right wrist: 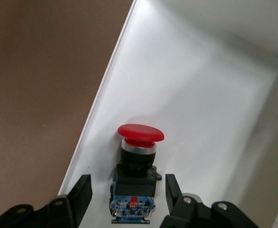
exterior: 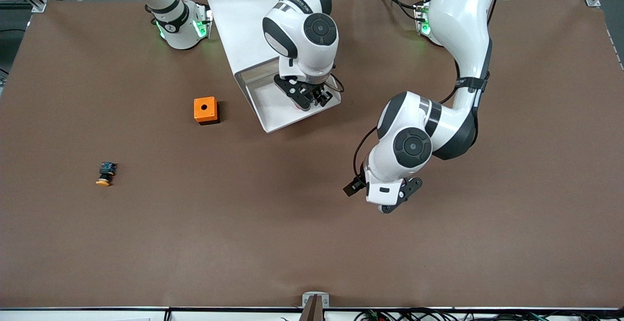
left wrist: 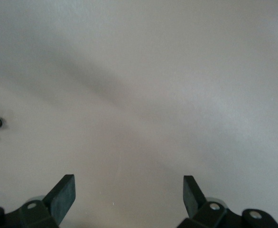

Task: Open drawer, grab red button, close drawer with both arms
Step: 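Lift the red button out while the left gripper reaches the drawer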

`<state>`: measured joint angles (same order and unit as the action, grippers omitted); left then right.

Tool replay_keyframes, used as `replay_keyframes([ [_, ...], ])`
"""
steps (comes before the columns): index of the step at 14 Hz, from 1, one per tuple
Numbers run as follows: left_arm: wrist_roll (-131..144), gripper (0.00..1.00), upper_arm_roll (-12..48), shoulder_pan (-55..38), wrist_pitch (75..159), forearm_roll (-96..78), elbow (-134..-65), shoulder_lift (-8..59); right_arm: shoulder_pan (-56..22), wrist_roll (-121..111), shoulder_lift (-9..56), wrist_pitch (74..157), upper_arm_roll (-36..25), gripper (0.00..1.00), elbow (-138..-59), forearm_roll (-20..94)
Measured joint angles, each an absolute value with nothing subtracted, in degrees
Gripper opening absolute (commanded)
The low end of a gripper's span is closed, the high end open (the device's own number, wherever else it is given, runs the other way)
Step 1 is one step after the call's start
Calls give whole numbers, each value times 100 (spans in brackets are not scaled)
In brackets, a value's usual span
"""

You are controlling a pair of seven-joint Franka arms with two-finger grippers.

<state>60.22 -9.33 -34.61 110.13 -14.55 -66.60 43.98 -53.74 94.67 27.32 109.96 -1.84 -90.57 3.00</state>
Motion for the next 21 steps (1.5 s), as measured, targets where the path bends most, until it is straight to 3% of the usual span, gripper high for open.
replay_keyframes([
  [1,6022,100,-932,-3467,11118,-1412,-6675,4398,-5374,9467,2732,10996,-184,67,-9057,300],
  [2,6018,100,-928,-3481,11192,-1406,-6698,4398,-5374,9468,2732,10997,-184,29,-9057,300],
  [3,6018,100,-925,-3505,11238,-1405,-6725,4398,-5375,9471,2732,11001,-184,0,-9057,300],
  [13,6017,100,-923,-3646,11776,-1399,-7062,4486,-5393,9923,2747,11164,-198,0,-9026,300],
  [18,6017,100,-917,-3648,11888,-1399,-7125,4485,-4981,8826,2667,9829,-323,0,-8244,302],
  [21,6017,100,-821,-3655,11888,-1399,-7125,4472,-4369,7721,2480,9612,-351,0,-8063,300],
])
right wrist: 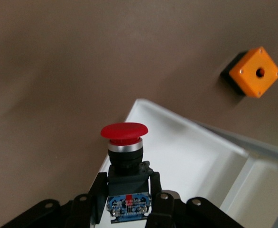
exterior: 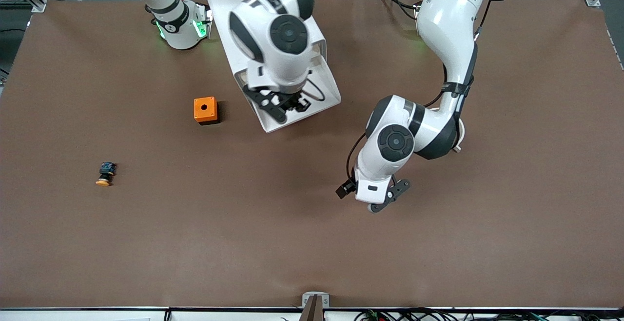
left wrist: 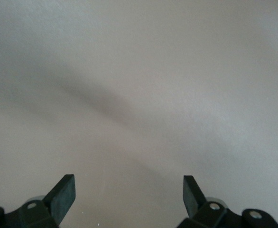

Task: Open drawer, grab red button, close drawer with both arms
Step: 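Lift the red button out while the left gripper reaches the drawer, then push the drawer shut with the left gripper while the right gripper carries, then lower the red button beside the yellow button with the right gripper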

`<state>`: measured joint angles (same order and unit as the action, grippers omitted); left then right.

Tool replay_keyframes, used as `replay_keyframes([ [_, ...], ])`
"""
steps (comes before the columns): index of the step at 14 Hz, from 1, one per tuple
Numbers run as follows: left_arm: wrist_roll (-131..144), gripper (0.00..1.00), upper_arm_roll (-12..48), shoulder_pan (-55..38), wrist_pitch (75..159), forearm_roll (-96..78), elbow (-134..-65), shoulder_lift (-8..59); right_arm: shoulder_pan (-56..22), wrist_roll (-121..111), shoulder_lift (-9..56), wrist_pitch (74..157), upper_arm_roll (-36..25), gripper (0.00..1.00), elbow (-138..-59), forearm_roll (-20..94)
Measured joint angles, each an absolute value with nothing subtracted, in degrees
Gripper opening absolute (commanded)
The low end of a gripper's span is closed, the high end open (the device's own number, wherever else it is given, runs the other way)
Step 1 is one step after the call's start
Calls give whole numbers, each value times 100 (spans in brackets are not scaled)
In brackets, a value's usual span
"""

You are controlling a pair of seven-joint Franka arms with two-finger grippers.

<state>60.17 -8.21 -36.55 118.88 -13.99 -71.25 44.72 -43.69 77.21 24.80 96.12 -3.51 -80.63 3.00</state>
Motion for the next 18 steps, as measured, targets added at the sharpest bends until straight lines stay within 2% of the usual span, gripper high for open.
replay_keyframes([
  [7,6063,100,-711,-4296,11749,-1399,-7141,4441,-2500,4493,2400,9669,-390,0,-8100,300],
  [10,6070,100,-700,-4573,11552,-1399,-7153,4442,-1786,3274,2392,9858,-398,0,-8437,279],
  [18,6079,100,-182,-4725,11480,-1684,-7210,4442,-310,903,2227,11927,-408,0,-10219,-19],
])
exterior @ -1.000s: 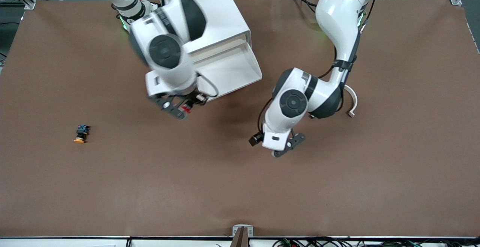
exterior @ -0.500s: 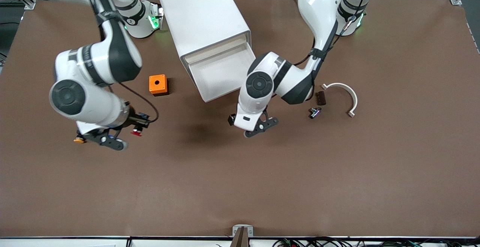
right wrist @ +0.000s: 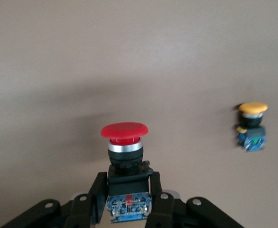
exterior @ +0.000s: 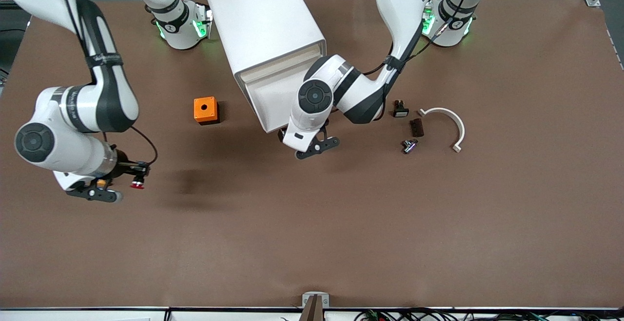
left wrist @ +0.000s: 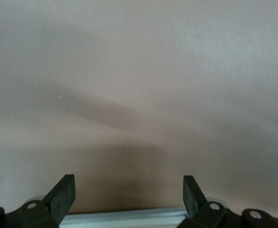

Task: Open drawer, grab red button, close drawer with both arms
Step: 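Lower the red button beside the yellow button with the right gripper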

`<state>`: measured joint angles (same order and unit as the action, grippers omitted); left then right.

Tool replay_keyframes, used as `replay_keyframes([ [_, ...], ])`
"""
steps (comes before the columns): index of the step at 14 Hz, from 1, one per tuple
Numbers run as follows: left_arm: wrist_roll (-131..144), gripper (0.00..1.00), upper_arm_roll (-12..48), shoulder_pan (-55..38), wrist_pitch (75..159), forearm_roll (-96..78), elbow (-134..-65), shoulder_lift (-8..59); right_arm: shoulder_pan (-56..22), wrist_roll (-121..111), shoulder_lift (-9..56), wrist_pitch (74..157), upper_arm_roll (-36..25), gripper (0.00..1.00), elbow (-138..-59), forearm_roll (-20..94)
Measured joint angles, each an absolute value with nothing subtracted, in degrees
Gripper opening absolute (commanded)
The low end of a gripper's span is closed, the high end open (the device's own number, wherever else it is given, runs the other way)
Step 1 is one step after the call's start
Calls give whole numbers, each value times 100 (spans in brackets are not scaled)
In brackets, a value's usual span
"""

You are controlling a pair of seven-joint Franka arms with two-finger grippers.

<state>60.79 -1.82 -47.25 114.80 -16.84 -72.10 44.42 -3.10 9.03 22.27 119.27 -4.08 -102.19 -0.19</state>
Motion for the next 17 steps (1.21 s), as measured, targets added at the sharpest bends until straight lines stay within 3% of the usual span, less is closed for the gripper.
replay_keyframes([
  [7,6101,100,43,-4789,11473,-2330,-7272,4479,47,667,2263,12534,-399,0,-10740,-19],
  [12,6215,100,105,-4819,11472,-3110,-7291,4526,164,533,2337,13753,-397,0,-11596,-19],
  [17,6485,100,117,-4921,11472,-3644,-7329,4545,216,506,2358,13905,-396,0,-11780,-19],
])
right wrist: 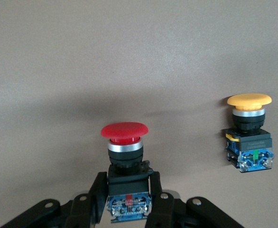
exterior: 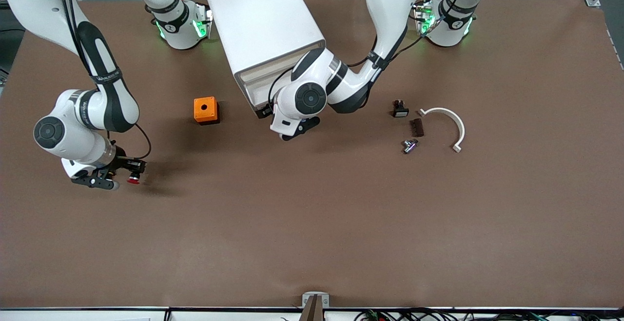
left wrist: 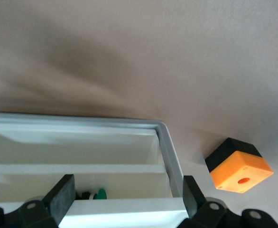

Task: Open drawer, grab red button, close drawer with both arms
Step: 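Lower the red button beside the yellow button with the right gripper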

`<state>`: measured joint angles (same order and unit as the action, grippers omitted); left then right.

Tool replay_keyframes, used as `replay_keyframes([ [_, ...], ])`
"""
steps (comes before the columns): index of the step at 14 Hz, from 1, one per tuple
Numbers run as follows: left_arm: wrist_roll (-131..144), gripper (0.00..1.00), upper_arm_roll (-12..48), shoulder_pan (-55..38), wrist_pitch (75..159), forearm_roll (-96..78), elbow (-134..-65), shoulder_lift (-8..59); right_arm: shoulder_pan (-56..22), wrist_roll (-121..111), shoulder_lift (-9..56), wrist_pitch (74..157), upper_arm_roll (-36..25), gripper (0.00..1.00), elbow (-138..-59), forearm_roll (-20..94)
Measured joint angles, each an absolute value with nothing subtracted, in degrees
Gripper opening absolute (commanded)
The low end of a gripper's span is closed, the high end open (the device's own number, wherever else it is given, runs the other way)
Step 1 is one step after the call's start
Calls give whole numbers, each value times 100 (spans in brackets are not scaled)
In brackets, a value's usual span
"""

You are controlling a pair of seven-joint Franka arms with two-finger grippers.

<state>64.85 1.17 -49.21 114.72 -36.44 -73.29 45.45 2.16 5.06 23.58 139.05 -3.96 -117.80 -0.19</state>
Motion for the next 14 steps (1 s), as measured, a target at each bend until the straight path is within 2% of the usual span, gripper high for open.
replay_keyframes([
  [14,6658,100,149,-5067,11460,-4321,-7413,4652,477,449,2626,14348,-396,0,-11788,-253],
])
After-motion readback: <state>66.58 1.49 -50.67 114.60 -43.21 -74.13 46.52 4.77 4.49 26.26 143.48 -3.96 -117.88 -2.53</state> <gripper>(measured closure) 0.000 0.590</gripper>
